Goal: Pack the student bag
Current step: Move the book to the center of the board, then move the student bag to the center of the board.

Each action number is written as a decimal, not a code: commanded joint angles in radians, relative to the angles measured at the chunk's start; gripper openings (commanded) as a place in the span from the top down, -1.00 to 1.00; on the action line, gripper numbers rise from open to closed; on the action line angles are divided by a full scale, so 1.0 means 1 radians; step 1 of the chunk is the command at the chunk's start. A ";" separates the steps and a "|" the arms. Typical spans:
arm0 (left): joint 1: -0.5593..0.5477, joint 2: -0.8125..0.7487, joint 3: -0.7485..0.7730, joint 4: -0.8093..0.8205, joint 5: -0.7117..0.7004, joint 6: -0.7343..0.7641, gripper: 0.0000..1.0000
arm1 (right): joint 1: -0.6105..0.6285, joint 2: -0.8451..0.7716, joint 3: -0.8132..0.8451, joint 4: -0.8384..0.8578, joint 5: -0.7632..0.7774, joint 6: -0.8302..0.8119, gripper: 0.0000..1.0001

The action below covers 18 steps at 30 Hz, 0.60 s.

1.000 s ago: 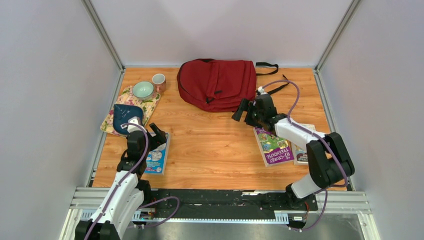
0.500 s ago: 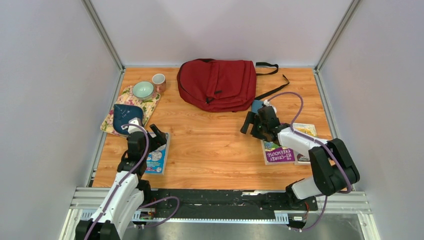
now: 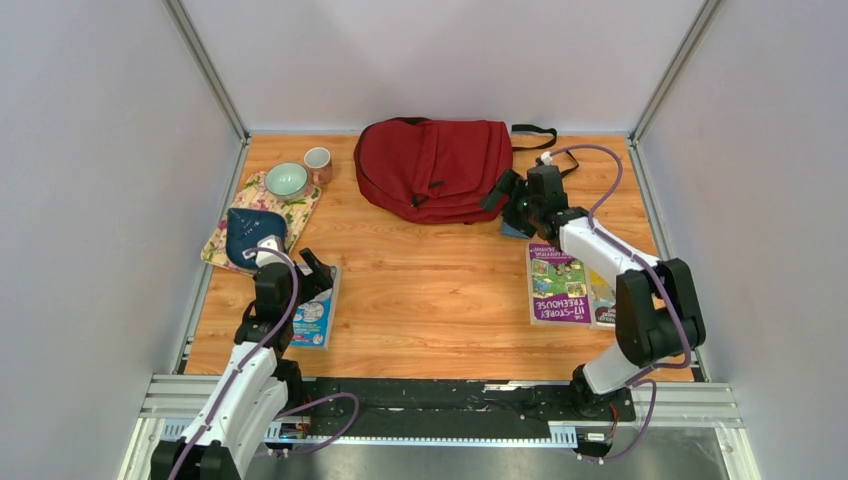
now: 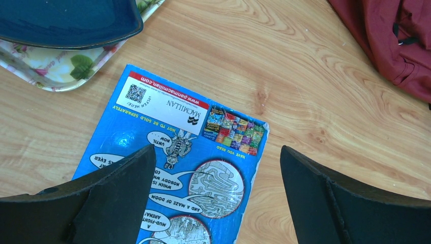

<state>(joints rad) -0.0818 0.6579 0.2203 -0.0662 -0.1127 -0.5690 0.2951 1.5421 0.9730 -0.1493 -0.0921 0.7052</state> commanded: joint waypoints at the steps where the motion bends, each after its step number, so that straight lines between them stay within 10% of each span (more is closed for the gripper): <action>1: 0.007 -0.001 0.022 0.031 0.002 0.020 -0.98 | -0.010 0.084 0.104 0.045 -0.040 0.230 -0.99; 18: 0.007 -0.023 0.034 -0.004 -0.007 0.014 -0.98 | 0.160 0.277 -0.014 0.393 0.144 0.655 -0.99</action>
<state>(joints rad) -0.0818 0.6529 0.2207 -0.0715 -0.1135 -0.5659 0.4316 1.7576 0.9451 0.1196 -0.0666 1.2533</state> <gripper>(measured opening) 0.990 0.995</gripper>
